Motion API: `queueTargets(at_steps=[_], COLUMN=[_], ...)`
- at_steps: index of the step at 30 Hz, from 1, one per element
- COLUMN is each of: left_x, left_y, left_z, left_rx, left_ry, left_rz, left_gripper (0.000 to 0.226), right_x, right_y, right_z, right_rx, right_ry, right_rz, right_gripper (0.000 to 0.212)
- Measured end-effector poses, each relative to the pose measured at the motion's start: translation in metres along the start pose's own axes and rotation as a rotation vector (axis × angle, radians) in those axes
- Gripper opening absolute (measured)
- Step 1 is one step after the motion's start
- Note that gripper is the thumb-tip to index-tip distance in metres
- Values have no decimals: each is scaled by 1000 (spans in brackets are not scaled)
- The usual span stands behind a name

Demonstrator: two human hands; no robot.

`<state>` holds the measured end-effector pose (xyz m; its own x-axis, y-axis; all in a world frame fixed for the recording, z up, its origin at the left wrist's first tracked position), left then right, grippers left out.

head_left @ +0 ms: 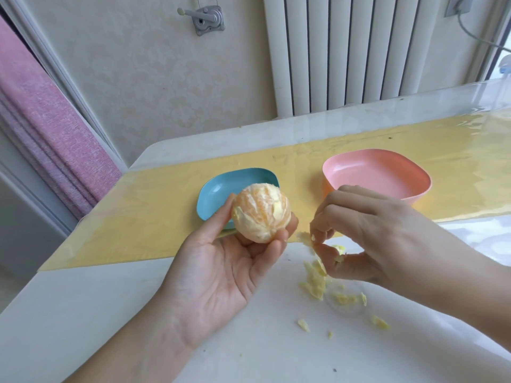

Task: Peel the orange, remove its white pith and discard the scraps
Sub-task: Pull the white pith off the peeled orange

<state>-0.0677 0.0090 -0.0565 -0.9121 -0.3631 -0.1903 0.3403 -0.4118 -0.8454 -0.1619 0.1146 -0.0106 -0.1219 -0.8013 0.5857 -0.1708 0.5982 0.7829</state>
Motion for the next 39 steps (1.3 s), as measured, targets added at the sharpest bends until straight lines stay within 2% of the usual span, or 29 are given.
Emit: queueTargets(at_steps=[7,11,16,19,20,23,28,30,33,35,39], left_x=[2,2,3,4,4,5,7,6,6,6,5], left_y=[5,5,6,6,6,5,8,7,7,6,1], left_z=[0,0,-1,0,0,2,7,7,5,2,-3], left_rx=[-24,-15,25,56,67,95,139,131,132,142,132], left_ry=[10,-23,-41,-60,-69,-107,-200,-195,-178,-165,-168], left_rz=[-31,-49,-53,-42,-39,-30,23,15,2,-10,-58], left_gripper=[57,55,54,60,63,78,95,93,85,79,73], right_x=[-1,-1,0,-3,-4,-4,-2,-3,-3,-3,-5], right_y=[-3,7,11,7,6,4,-1,0,8,12,10], right_z=[18,15,17,20,19,13,9,9,10,8,2], right_rx=[3,71,143,240,260,252,226,207,185,204,316], right_ry=[-164,-208,-317,-393,-399,-357,-339,-332,-359,-373,-351], right_rz=[-33,48,125,116,112,89,13,40,144,198,195], right_gripper=[31,32,22,31,29,2,24,26,14,14,10])
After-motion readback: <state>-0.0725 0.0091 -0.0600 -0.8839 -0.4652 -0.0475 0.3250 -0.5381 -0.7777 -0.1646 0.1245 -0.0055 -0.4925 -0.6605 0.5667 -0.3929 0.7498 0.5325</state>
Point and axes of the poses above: each hand's wrist, its own x-axis towards the middle knuckle, its own y-axis out of the back of the hand, z = x × y, the point moved 6 cm from there along x, towards the middle knuckle, and after that the axes turned 13 degrees about -y, right-handed, at the moved point
